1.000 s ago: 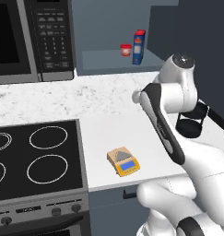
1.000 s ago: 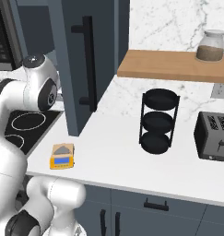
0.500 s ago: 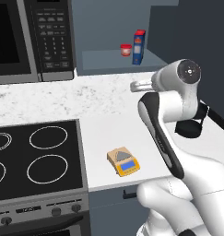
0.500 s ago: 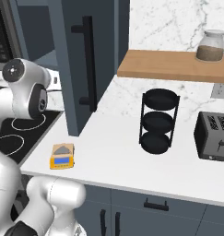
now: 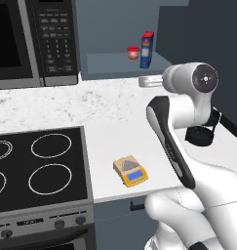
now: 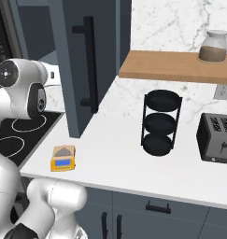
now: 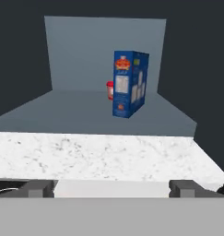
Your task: Pick the boxed food and place it on the digital scale for weighing, and close the cabinet.
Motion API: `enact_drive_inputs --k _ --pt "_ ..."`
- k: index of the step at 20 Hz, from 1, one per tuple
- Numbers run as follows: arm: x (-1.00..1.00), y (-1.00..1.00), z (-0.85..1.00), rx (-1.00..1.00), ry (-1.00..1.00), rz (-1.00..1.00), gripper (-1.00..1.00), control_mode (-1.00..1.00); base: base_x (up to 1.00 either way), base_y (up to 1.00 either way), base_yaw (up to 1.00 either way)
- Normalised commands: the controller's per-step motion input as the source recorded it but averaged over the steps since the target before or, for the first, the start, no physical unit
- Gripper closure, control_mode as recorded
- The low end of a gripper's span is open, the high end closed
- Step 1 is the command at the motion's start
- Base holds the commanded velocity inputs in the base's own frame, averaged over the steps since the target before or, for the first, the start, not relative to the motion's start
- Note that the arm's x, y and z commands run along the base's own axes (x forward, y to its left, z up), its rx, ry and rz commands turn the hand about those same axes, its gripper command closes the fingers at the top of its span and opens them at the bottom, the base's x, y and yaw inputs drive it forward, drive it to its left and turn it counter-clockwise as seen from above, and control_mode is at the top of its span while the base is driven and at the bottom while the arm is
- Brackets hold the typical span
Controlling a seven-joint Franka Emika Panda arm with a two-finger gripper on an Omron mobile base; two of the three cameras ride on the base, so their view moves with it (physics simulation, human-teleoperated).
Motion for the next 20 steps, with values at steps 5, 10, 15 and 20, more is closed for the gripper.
enact_drive_inputs --k 5,10,15,20 --pt "0.00 0.00 0.47 0.00 0.00 0.00 -1.00 -1.00 0.00 0.00 0.00" --pt "0.00 0.00 0.48 0.00 0.00 0.00 -1.00 -1.00 0.00 0.00 0.00" --pt "0.04 0.00 0.20 0.00 0.00 0.00 -1.00 -1.00 0.00 0.00 0.00" --pt "0.20 0.00 0.01 0.00 0.01 0.00 -1.00 -1.00 0.00 0.00 0.00"
